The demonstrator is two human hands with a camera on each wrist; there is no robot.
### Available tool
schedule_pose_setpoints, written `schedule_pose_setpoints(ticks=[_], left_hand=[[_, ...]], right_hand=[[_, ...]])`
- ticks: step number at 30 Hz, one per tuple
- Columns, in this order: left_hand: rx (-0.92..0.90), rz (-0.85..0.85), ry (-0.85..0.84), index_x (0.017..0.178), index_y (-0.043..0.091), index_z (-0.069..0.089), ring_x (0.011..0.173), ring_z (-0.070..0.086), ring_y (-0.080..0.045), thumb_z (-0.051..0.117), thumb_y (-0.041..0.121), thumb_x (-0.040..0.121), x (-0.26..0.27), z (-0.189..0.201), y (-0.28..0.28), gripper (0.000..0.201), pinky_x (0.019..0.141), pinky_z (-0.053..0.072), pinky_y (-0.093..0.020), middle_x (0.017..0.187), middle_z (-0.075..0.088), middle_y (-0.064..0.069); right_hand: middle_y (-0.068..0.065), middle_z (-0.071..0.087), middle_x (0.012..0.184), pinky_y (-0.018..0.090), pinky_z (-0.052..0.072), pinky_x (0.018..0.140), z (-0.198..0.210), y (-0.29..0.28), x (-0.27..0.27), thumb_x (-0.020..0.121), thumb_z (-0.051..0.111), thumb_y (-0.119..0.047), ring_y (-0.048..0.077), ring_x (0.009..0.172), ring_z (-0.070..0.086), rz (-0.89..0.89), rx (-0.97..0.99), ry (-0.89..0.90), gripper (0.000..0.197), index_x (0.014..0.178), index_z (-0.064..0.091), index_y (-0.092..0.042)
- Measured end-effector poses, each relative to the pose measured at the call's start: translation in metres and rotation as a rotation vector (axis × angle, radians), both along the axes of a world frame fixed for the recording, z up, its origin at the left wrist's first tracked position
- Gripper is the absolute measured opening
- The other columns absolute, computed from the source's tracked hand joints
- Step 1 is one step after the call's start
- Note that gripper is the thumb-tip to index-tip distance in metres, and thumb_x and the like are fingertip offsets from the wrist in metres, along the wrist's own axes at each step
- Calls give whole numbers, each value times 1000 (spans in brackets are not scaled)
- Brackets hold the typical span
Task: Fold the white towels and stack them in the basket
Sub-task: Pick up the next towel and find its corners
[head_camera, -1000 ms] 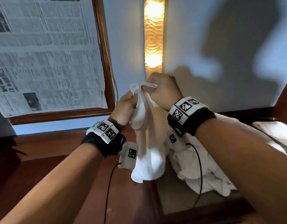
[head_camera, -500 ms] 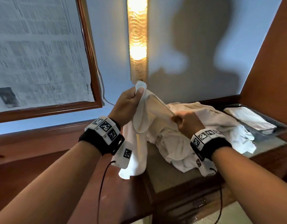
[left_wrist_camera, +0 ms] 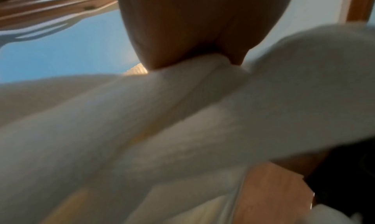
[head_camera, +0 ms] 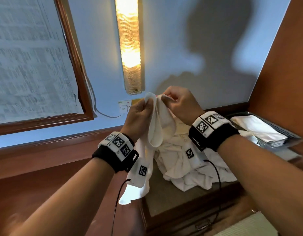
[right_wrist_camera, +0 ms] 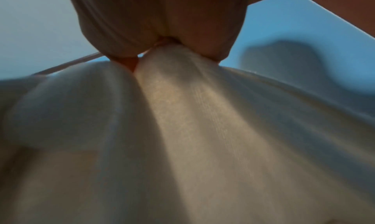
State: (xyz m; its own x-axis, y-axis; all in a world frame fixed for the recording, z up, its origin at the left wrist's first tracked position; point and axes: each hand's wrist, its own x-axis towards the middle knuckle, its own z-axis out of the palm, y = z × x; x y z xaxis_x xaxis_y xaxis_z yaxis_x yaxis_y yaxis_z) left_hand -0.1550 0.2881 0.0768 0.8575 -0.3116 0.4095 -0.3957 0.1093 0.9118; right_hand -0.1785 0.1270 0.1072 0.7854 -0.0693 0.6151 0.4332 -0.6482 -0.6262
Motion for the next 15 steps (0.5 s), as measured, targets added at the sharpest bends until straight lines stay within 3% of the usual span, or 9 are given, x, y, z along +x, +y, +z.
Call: schedule_pose_setpoints(ticks=[3,7,9,11,13,15], left_hand=[[-28,-68,101,95,12,67,72,62,-9,46,19,107,-4,0,-18,25,68,52,-24,81,67,-1],[75,-12,16,86,16,67,77,56,-16,56,14,102,12,-5,-31,19,74,46,-34,80,64,-1],[84,29,-27,76,20,64,76,53,-18,60,28,95,19,-4,-34,21,72,43,-35,75,61,1],[106,95,-23,66,21,55,62,49,-12,56,36,98,23,-4,-31,34,63,40,-31,62,56,8],[78,148,31,64,20,51,53,47,-8,50,30,106,25,-3,-22,43,59,39,-28,54,53,10],[50,143,63,65,18,52,52,49,-6,46,25,108,25,-2,-13,43,57,41,-25,54,55,10]], right_hand=[[-4,48,56,30,34,56,8,-15,4,83,65,-41,12,55,40,-72,-67,-10,34,61,53,-17],[-5,38,52,33,32,56,-7,-29,-6,89,65,-39,25,58,37,-62,-140,9,41,62,45,-16],[-8,39,55,34,34,59,-23,-32,-10,89,64,-35,20,61,35,25,-142,40,31,70,45,-19],[-10,41,56,32,31,60,-41,-44,-9,90,68,-26,12,62,34,27,-210,75,26,74,47,-21],[-9,45,58,32,29,62,-65,-66,-4,91,68,-20,18,63,40,-39,-326,143,27,70,50,-21],[6,57,67,33,33,63,-90,-93,-2,92,64,-17,29,71,53,-149,-411,301,31,63,52,-19]])
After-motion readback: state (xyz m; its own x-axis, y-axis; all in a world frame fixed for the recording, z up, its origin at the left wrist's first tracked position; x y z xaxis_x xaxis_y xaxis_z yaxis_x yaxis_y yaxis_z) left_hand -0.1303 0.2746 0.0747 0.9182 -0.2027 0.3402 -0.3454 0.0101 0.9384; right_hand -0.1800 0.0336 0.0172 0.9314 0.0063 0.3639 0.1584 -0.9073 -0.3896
